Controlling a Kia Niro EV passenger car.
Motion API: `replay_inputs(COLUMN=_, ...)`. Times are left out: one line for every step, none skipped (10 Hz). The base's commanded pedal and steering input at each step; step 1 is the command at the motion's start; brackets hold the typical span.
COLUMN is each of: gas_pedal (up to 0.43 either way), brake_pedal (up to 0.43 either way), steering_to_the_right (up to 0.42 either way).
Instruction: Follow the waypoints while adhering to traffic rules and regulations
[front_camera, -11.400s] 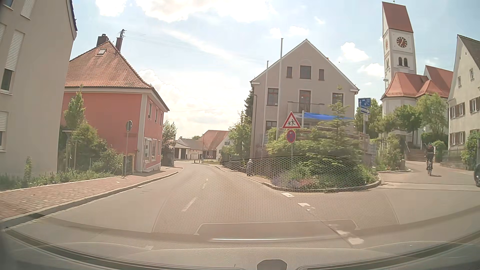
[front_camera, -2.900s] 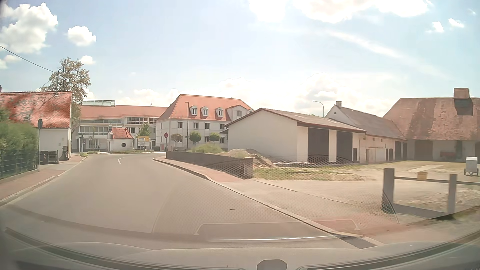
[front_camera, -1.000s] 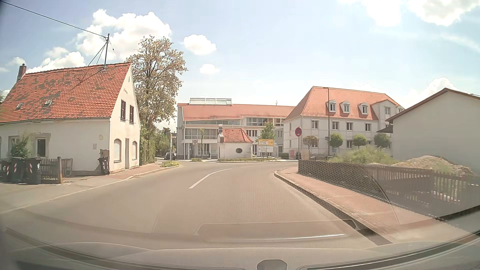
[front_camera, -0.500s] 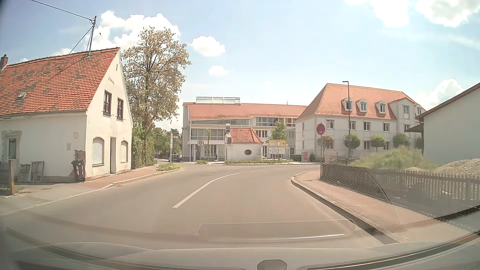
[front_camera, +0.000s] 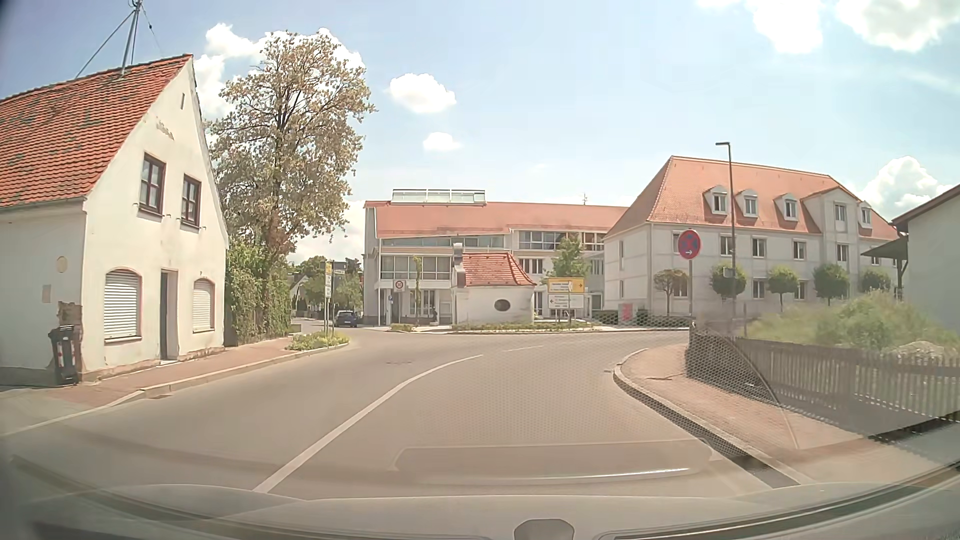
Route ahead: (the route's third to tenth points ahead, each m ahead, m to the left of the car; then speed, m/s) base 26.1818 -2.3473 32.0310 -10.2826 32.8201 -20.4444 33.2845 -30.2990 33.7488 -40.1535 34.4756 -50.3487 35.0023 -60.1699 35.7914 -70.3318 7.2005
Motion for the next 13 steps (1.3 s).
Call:
replay_inputs(gas_pedal=0.079, brake_pedal=0.000, steering_to_the_right=-0.003)
replay_inputs(gas_pedal=0.079, brake_pedal=0.000, steering_to_the_right=0.004)
replay_inputs(gas_pedal=0.079, brake_pedal=0.000, steering_to_the_right=0.011)
replay_inputs(gas_pedal=0.087, brake_pedal=0.000, steering_to_the_right=0.015)
replay_inputs(gas_pedal=0.110, brake_pedal=0.000, steering_to_the_right=0.022)
replay_inputs(gas_pedal=0.118, brake_pedal=0.000, steering_to_the_right=0.034)
replay_inputs(gas_pedal=0.118, brake_pedal=0.000, steering_to_the_right=0.044)
replay_inputs(gas_pedal=0.118, brake_pedal=0.000, steering_to_the_right=0.050)
replay_inputs(gas_pedal=0.110, brake_pedal=0.000, steering_to_the_right=0.052)
replay_inputs(gas_pedal=0.110, brake_pedal=0.000, steering_to_the_right=0.052)
replay_inputs(gas_pedal=0.110, brake_pedal=0.000, steering_to_the_right=0.052)
replay_inputs(gas_pedal=0.098, brake_pedal=0.000, steering_to_the_right=0.054)
replay_inputs(gas_pedal=0.079, brake_pedal=0.000, steering_to_the_right=0.059)
